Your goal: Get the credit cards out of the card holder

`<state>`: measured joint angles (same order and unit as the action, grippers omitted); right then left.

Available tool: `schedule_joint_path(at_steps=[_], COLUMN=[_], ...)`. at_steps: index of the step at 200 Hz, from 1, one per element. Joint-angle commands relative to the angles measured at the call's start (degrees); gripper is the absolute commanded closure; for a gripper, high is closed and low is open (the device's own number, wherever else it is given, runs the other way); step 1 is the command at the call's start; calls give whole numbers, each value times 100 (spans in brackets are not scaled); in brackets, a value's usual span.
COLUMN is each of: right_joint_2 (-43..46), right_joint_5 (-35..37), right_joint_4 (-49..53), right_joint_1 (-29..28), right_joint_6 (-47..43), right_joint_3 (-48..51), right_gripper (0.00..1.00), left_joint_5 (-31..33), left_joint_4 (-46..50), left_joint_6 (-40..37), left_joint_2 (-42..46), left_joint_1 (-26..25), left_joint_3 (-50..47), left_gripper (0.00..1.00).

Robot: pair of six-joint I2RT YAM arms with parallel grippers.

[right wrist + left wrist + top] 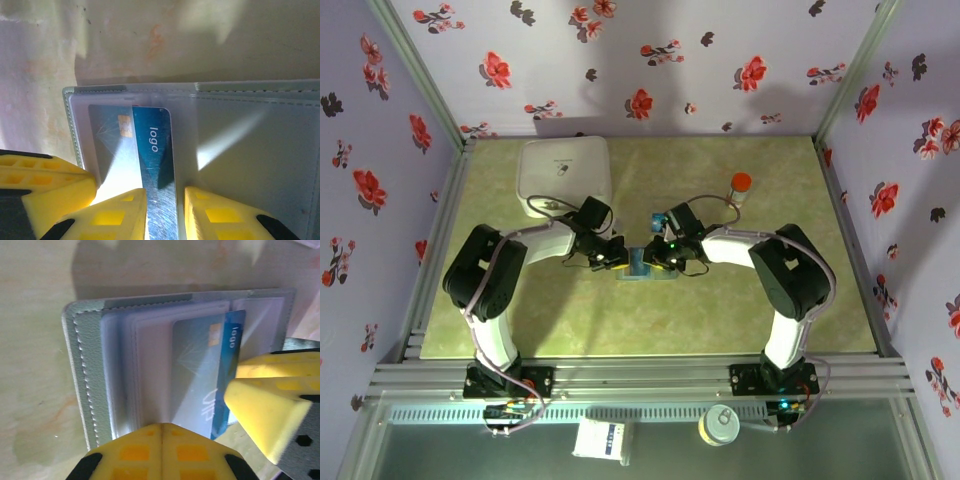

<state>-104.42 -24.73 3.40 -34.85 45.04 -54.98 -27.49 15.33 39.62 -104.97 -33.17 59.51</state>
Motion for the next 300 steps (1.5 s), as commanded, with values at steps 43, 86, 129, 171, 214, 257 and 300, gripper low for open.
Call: schedule_joint_path(at_steps=[43,86,129,171,214,257,300], right_joint_2=[47,204,281,206,-24,57,317], right_joint_5=[-383,-420,-436,-458,-542,-374,-259], right_joint_4=[-557,-590,-516,-578,-899,-754,-405], right_joint_1=[75,93,93,93,93,158,311], right_joint_6=[220,242,297,291,365,231,26], right_joint_3=[220,216,190,192,268,354,479], right_gripper=[77,79,79,80,86,89,89], left_joint_5=[180,175,185,189,182,191,200], left_joint_4=[312,372,384,383,378,390,375], left_joint_6=[-210,-238,-244,-250,-253,-259,-270], left_joint_2=[-243,-228,-217,-190,-182,-179,-154], left_joint_1=[-41,-49,-53,-45,-47,-48,-41], left_joint_3=[105,123,127,96,95,79,46], left_gripper=[100,100,100,100,100,100,100])
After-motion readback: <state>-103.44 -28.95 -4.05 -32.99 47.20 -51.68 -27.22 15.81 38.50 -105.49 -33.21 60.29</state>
